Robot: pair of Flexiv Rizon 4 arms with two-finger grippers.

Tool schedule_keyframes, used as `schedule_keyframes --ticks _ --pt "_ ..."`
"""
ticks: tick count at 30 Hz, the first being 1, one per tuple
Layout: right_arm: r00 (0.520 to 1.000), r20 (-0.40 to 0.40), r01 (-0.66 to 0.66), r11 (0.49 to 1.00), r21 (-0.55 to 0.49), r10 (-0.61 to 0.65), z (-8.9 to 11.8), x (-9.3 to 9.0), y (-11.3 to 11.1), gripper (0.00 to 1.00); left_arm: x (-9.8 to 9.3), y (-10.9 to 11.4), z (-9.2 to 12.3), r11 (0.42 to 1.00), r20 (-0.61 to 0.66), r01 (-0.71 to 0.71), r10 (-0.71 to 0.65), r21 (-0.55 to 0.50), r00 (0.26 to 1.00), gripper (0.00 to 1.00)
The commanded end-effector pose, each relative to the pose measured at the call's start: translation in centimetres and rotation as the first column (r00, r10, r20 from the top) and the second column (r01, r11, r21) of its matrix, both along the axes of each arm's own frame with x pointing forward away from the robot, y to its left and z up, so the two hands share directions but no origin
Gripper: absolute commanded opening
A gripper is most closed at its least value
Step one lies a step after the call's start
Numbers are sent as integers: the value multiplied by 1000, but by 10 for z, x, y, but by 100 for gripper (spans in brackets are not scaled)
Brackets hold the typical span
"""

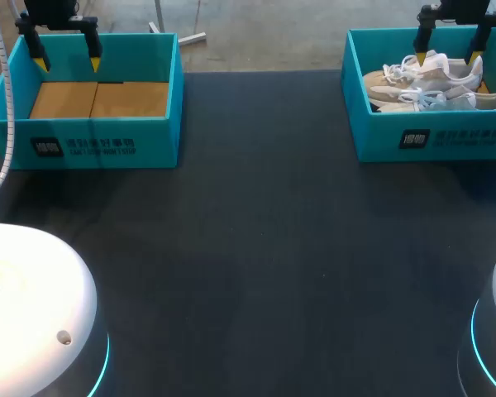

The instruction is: Take the shoe out of the shoebox, open the shoe tongue, remove and reinsert the insole, then place the shoe into the shoebox

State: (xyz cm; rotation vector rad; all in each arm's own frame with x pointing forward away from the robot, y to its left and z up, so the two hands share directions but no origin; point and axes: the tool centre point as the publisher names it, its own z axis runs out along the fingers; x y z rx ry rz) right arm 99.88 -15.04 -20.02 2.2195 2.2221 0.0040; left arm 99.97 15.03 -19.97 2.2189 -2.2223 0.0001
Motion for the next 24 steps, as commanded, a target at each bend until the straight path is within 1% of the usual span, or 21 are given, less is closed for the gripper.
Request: schedule_keyframes --ticks 1,18,24 --pt "1000 -1 0 1000 0 0 0 0 0 100 0 0 0 1000 0 0 0 0 1000 100" --pt "1000 -2 -2 1000 -5 2 -1 1 0 100 0 0 0 1000 0 0 0 0 1000 100" --pt "1000 -9 12 1000 -11 -12 -6 3 -16 100 0 0 0 1000 0 0 0 0 1000 100"
